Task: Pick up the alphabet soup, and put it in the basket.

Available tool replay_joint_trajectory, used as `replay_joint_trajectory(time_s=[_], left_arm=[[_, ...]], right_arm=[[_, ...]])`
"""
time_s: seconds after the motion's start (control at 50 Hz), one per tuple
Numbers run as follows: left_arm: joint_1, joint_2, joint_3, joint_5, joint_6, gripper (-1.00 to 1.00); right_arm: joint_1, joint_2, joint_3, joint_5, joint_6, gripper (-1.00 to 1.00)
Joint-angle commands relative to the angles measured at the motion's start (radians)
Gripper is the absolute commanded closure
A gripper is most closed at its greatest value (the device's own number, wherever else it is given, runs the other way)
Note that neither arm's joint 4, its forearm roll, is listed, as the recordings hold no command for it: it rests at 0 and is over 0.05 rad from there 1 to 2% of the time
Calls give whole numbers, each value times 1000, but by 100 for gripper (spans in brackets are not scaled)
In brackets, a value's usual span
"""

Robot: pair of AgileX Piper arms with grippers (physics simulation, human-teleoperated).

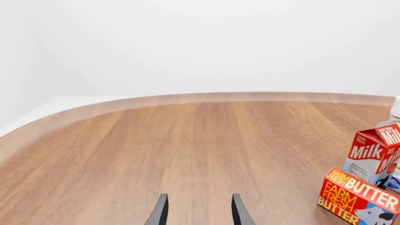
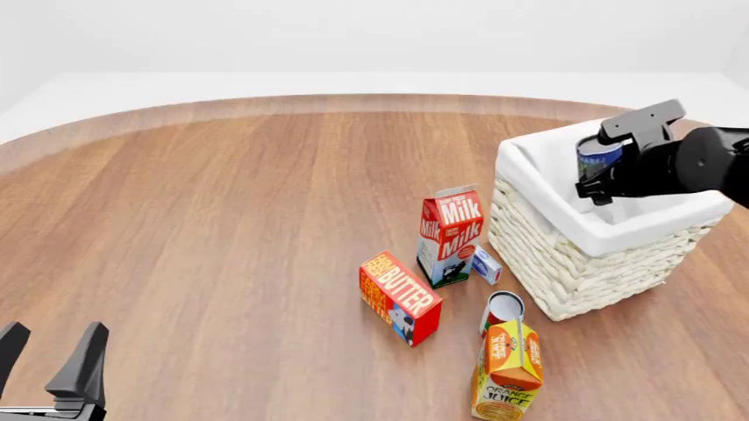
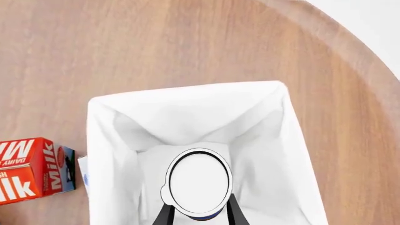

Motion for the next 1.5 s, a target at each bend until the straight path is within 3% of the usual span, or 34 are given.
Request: replay_joint_trajectory(time_s=[0.02, 0.98, 1.5], left_arm=[[0, 0, 0, 0, 0, -100], [0, 0, 0, 0, 0, -100], [0, 0, 0, 0, 0, -100]], right_arm=[[-1, 14, -15, 1, 20, 100], [-45, 83, -11, -10, 0, 100], [-27, 120, 17, -24, 25, 100]])
